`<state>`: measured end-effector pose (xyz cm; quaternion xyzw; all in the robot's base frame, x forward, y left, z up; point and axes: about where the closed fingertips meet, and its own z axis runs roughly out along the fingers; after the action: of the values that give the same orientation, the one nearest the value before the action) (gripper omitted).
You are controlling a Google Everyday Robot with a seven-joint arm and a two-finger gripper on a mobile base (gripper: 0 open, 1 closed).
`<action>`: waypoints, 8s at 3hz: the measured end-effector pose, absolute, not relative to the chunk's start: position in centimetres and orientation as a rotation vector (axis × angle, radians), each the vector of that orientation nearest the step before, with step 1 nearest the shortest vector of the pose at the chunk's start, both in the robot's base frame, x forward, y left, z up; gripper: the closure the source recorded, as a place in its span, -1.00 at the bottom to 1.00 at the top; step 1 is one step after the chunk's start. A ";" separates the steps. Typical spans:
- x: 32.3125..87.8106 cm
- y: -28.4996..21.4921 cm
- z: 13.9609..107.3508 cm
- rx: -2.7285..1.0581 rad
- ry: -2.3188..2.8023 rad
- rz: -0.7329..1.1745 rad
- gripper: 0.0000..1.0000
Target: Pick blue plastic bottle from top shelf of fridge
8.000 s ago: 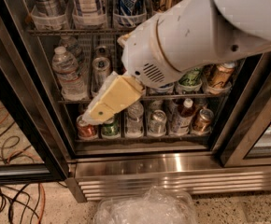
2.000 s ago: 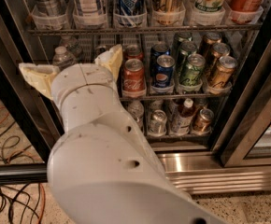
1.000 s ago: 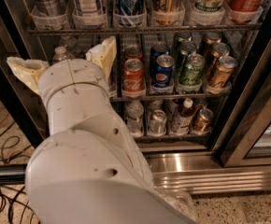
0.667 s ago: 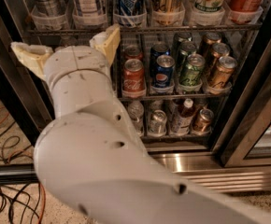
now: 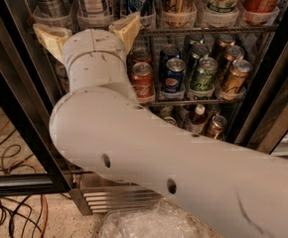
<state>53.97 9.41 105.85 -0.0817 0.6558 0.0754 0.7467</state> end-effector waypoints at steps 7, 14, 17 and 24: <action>56.9 10.2 106.5 -0.132 1.392 0.005 -0.26; 64.6 10.7 108.2 -0.153 1.407 0.019 0.19; 64.5 10.7 108.4 -0.152 1.402 0.022 1.00; 57.6 12.3 113.6 -0.220 1.308 0.166 1.00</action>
Offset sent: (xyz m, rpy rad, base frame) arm 0.0032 0.0132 0.0042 -0.0015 -0.0499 -0.0076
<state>57.64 12.27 113.65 -0.1022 0.6062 0.0769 0.7850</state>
